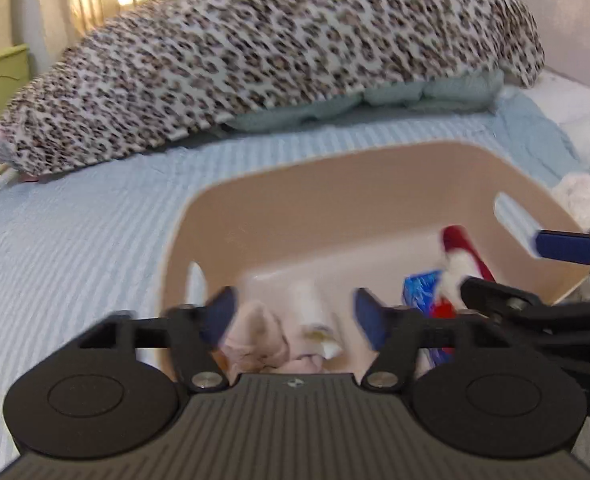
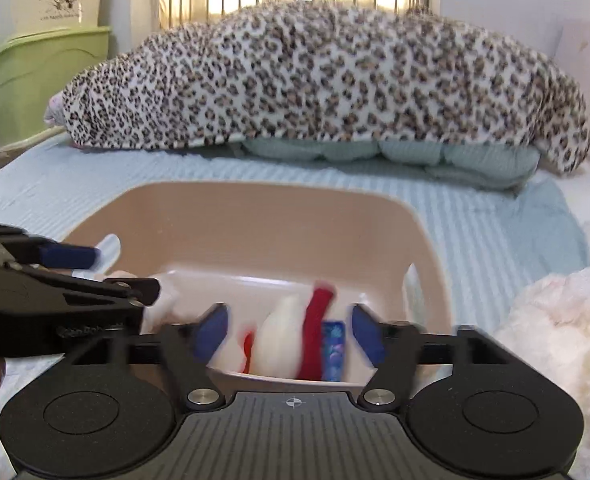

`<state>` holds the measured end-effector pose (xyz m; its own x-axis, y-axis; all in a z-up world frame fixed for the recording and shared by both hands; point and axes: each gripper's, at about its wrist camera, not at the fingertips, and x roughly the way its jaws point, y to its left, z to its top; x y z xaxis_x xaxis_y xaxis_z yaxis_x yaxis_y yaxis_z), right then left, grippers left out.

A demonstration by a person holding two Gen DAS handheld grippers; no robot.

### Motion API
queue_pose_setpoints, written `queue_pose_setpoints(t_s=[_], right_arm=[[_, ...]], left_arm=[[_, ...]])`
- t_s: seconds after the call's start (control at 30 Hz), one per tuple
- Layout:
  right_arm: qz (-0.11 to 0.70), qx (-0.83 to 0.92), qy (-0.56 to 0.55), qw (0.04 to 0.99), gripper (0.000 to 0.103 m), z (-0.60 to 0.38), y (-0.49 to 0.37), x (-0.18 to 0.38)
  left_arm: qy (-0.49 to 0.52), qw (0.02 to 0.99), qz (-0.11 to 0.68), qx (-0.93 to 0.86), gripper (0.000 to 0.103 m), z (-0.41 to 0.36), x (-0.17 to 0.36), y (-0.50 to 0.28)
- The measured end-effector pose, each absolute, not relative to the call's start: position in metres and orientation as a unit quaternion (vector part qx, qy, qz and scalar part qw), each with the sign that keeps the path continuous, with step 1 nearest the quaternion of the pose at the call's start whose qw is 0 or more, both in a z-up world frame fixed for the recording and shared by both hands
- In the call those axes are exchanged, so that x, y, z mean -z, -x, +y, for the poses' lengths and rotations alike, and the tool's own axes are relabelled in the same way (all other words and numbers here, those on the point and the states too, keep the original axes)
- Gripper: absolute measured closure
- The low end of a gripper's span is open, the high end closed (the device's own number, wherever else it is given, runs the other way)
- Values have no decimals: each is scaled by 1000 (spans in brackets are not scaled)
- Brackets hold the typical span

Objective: Organize objects
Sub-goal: 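Lift the medicine box and Santa hat into the basket and release both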

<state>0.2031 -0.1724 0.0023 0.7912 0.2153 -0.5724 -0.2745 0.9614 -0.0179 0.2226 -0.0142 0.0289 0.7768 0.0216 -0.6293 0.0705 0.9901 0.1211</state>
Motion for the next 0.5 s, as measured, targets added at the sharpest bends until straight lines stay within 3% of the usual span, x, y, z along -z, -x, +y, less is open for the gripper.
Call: queue_pose_setpoints(t_s=[0.1,0.3,0.5], right_arm=[[288,-128,43,948,8,-182,-191,-10],[285,-127,6,950,1,-199,-163,-22],[299,-132,9,945,0,-201,-139,-27]], left_arm=[[-50,941,334,17,28,-6,-40,-213],[-50,938,343,5,26,9,-51,-191],[-66,935,349,10,26,17,-53,-167]])
